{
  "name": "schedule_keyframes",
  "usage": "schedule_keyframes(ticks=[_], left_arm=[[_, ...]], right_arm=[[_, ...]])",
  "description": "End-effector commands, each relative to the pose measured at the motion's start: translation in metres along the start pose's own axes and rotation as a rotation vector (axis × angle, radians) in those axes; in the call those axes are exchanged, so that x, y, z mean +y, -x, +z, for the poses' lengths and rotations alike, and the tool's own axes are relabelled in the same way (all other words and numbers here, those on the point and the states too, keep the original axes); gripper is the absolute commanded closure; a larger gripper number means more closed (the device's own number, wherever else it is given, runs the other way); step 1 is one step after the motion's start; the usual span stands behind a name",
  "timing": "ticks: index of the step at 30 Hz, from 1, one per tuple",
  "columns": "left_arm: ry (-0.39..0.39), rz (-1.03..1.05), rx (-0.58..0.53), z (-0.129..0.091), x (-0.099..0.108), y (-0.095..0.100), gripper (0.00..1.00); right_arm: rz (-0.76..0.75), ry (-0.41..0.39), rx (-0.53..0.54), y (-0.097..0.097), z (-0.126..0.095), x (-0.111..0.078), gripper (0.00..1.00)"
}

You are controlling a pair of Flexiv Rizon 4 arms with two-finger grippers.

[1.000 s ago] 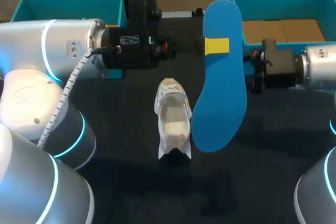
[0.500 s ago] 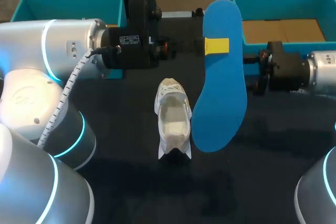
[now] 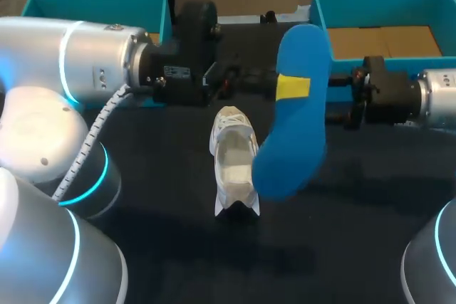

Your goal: Take the shoe out of the shoebox, open the shoe tongue, remove and reinsert the insole, then place the shoe into the shoebox

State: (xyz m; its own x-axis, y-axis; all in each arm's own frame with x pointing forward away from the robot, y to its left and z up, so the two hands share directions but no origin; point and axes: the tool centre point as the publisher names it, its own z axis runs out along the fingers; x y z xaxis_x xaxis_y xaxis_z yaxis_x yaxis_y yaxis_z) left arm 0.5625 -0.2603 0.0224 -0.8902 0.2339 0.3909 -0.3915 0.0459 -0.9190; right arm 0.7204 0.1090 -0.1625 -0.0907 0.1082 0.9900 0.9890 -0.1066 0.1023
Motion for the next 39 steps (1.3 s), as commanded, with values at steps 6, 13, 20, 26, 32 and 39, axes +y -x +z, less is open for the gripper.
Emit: schedule_keyframes(ticks=[6,13,20,26,32,39], left_arm=[[0.027,0.282,0.078,-0.047,0.014,0.008,1.00],[0.024,0.550,0.049,-0.057,0.024,0.024,1.00],[0.035,0.826,0.027,-0.078,0.036,0.042,1.00],[0.061,1.094,0.004,-0.087,0.028,0.058,1.00],[0.056,1.395,-0.010,-0.090,0.019,0.078,1.00],[0.038,1.574,-0.005,-0.096,0.028,0.086,1.00]], right_arm=[[0.001,0.001,-0.002,0.000,0.002,0.000,0.00],[0.001,0.001,-0.002,0.000,0.002,0.000,0.00],[0.001,0.001,-0.002,0.000,0.002,0.000,0.00],[0.001,0.001,-0.002,0.000,0.002,0.000,0.00],[0.001,0.001,-0.002,0.000,0.002,0.000,0.00],[0.001,0.001,-0.002,0.000,0.002,0.000,0.00]])
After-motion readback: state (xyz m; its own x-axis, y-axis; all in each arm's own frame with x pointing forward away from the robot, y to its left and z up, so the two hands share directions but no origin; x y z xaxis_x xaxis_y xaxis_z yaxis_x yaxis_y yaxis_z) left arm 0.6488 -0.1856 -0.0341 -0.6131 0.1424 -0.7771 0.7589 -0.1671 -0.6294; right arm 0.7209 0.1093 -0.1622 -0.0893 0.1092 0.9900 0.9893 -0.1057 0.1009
